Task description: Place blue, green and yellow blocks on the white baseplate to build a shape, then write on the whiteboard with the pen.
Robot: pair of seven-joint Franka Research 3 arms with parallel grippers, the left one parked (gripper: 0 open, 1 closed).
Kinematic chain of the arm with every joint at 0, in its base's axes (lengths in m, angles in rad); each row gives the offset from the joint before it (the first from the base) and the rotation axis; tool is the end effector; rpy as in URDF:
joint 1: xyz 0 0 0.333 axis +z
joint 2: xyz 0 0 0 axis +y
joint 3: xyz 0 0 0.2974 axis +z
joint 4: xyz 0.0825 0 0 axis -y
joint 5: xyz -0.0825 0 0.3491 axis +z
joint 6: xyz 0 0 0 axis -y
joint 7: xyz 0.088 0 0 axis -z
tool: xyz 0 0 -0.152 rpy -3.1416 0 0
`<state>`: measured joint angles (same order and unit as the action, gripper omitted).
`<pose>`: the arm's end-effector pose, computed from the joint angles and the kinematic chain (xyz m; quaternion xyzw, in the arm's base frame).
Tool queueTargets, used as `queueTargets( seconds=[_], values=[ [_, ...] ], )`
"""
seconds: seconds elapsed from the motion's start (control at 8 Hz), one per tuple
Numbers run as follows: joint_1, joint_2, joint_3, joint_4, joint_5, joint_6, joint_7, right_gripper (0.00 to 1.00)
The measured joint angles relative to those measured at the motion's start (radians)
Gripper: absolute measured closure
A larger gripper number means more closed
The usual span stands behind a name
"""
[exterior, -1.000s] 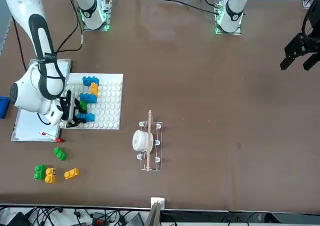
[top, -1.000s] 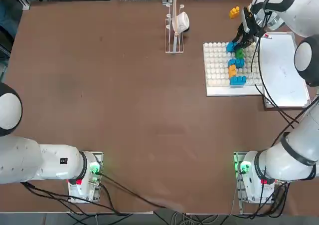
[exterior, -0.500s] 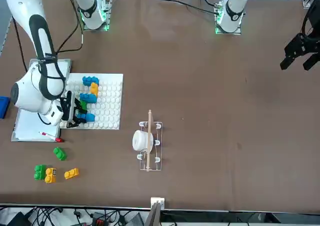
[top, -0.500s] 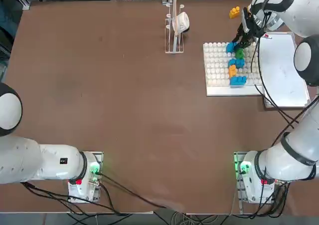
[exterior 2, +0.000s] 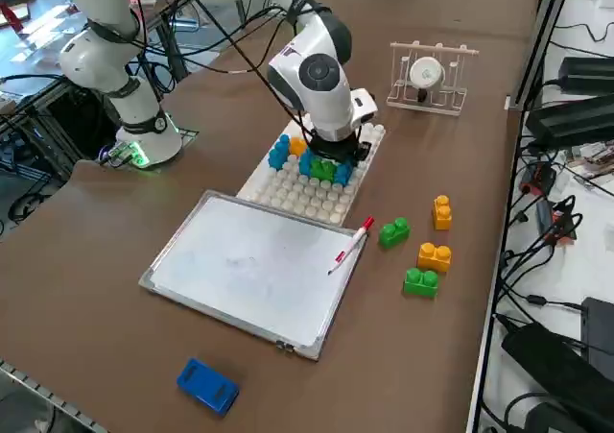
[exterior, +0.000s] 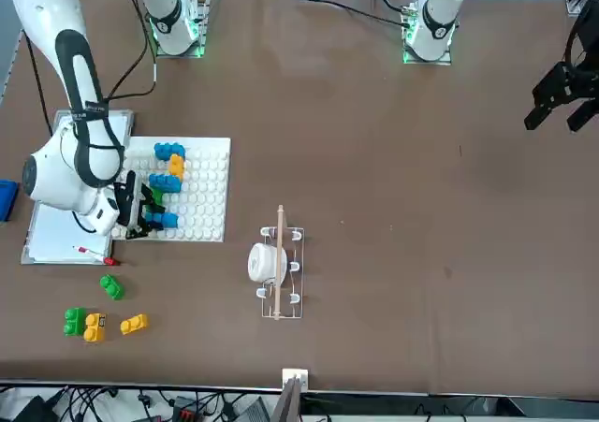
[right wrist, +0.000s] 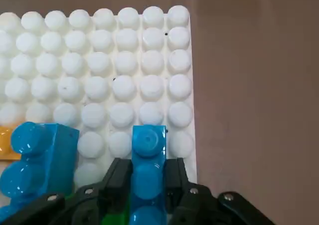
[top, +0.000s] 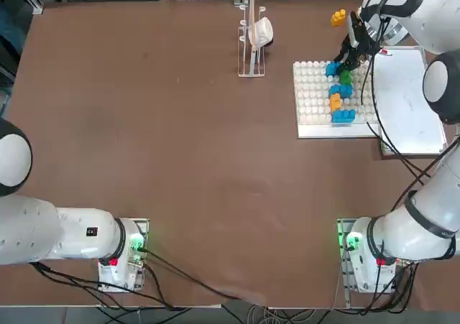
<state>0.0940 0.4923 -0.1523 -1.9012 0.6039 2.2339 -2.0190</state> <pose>0.5837 0.0042 0.2006 -0.6966 -0.6899 -0.1245 0.1524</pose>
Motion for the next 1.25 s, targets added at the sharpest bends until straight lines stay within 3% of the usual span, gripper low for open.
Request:
queueTargets(
  seconds=[0.25,0.62,0.75,1.0,1.25],
  values=[
    [0.001,0.001,0.000,-0.001,0.001,0.004,0.004,0.60],
    [0.011,0.033,0.006,0.009,0.006,0.057,0.022,0.09],
    [0.017,0.023,0.006,0.022,0.008,0.058,0.039,0.00],
    [0.031,-0.022,0.005,0.045,0.008,0.020,0.112,0.00],
    [0.054,-0.055,-0.023,0.100,-0.010,-0.042,0.217,0.00]
  ],
)
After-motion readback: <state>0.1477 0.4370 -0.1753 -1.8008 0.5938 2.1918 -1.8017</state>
